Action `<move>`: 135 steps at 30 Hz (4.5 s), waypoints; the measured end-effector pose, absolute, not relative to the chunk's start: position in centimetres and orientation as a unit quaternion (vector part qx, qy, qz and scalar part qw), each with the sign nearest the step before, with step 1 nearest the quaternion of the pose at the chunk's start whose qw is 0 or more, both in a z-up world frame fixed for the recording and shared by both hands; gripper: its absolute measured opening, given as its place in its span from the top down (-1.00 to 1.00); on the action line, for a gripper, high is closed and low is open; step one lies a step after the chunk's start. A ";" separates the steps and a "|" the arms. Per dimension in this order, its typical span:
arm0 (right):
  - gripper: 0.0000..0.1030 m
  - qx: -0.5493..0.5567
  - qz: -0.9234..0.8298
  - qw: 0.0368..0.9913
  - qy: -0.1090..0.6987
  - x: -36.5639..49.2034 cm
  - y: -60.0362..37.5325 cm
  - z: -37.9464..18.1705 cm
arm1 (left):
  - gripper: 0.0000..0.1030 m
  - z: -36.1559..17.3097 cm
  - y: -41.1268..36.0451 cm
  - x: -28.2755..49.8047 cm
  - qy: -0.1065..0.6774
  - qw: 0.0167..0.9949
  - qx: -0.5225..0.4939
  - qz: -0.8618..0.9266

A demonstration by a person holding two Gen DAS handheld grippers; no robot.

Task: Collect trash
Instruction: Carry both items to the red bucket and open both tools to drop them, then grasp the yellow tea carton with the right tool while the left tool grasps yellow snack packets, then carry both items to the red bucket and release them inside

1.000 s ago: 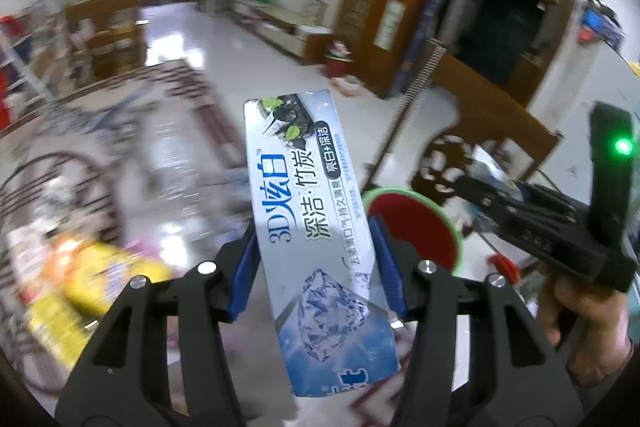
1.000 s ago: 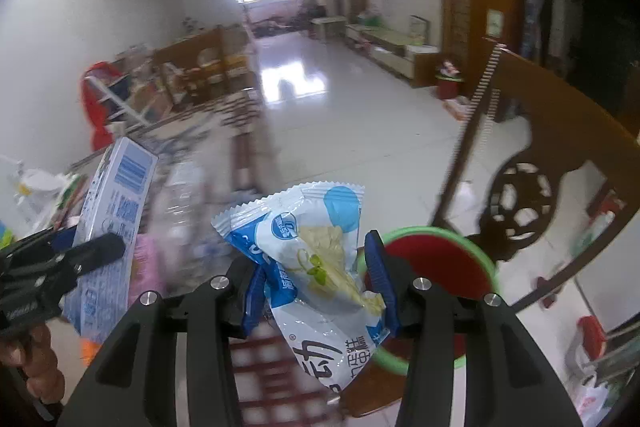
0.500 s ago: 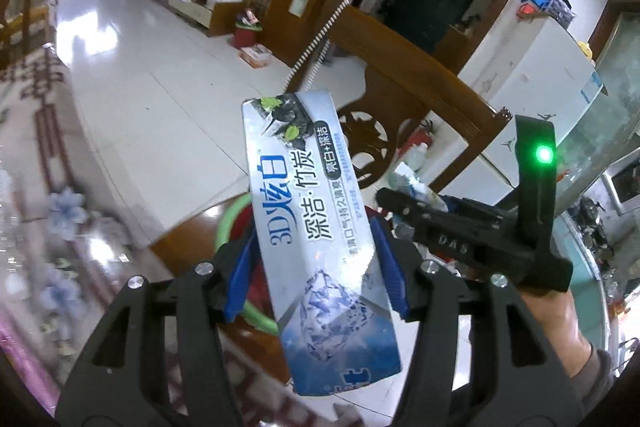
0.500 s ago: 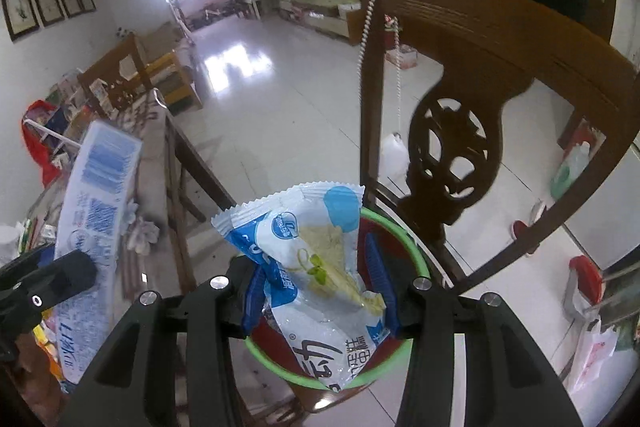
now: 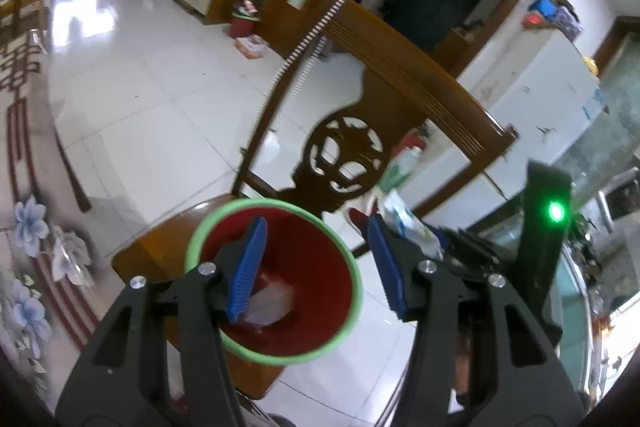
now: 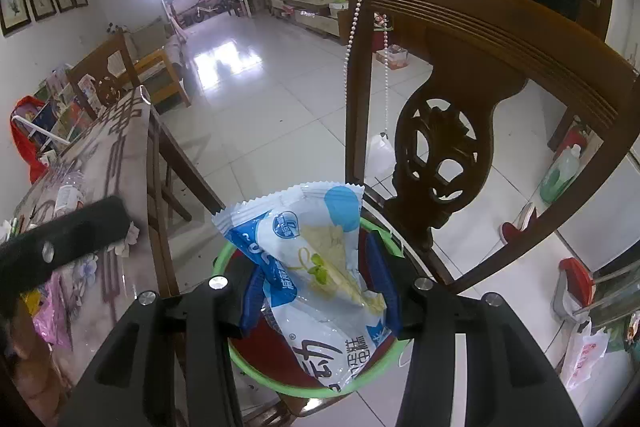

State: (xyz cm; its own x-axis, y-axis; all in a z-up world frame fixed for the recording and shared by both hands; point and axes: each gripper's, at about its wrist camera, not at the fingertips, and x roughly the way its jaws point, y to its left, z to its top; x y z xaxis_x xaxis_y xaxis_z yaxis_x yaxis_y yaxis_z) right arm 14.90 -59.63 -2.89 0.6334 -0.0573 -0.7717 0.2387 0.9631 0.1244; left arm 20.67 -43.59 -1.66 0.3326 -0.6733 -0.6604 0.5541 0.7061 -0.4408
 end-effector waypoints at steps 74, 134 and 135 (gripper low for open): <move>-0.59 -0.274 0.356 0.800 0.397 19.1 -14.4 -6.3 | -0.47 -10.8 -0.8 10.3 0.469 0.808 -0.357 0.016; -0.23 -0.131 0.258 0.910 0.298 11.9 -26.5 2.8 | 0.05 2.0 -8.3 8.8 0.381 0.906 -0.159 -0.098; -0.23 -0.130 0.245 0.914 0.297 11.8 -27.4 2.8 | 0.04 2.0 -9.0 9.1 0.382 0.905 -0.156 -0.104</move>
